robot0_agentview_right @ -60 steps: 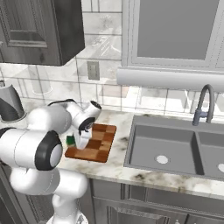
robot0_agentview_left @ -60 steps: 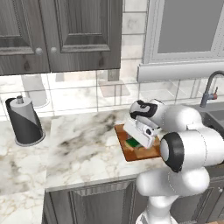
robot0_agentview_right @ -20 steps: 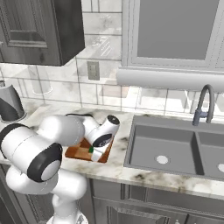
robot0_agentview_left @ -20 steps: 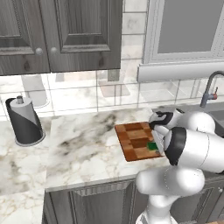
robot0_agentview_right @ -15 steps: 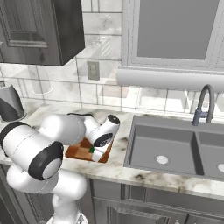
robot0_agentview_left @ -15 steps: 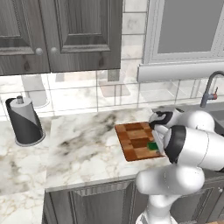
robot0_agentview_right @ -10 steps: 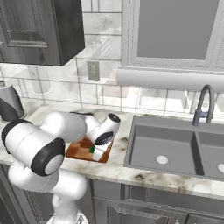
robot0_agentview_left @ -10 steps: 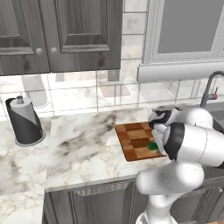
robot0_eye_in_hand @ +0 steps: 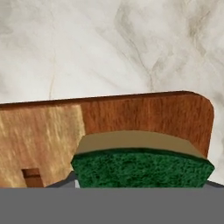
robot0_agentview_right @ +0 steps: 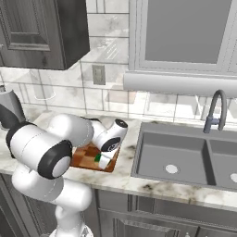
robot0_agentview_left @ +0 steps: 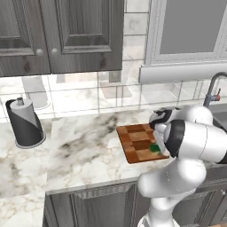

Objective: Pick up the sponge from the counter and clean the cutting board by briefly scrubbing or pressing down on the cutting board. Once finished, release the sponge.

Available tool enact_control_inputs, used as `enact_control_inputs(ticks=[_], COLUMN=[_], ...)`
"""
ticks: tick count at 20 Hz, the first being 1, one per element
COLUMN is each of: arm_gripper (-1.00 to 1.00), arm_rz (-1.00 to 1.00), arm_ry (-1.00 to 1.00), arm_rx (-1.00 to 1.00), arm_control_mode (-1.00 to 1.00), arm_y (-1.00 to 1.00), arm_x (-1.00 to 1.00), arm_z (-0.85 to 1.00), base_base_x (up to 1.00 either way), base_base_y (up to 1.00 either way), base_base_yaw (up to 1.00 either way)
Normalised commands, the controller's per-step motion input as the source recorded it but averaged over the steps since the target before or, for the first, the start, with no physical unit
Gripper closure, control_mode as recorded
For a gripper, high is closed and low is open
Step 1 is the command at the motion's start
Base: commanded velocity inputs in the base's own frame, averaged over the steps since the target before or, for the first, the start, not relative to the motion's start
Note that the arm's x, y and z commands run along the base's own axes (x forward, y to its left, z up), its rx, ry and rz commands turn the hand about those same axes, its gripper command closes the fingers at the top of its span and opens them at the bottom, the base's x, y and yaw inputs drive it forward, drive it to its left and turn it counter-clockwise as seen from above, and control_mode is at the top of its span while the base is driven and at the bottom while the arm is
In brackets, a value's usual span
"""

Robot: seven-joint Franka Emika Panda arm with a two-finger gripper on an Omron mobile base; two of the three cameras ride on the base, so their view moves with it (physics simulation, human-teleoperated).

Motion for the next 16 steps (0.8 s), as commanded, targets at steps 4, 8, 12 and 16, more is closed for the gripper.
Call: enact_control_inputs(ticks=[4, 8, 12, 16], arm_gripper=[1.0, 1.0, 1.0, 1.0], arm_rz=[0.0, 0.0, 0.0, 0.0], arm_ry=[0.0, 0.0, 0.0, 0.0], arm_rx=[0.0, 0.0, 0.0, 0.0], arm_control_mode=[-1.0, -1.0, -1.0, -1.0], arm_y=[0.0, 0.0, 0.0, 0.0], arm_x=[0.63, 0.77, 0.89, 0.89], arm_z=[-0.17, -0.09, -0.1, -0.1], base_base_x=[0.0, 0.0, 0.0, 0.0], base_base_y=[0.0, 0.0, 0.0, 0.0], base_base_yaw=[0.0, 0.0, 0.0, 0.0])
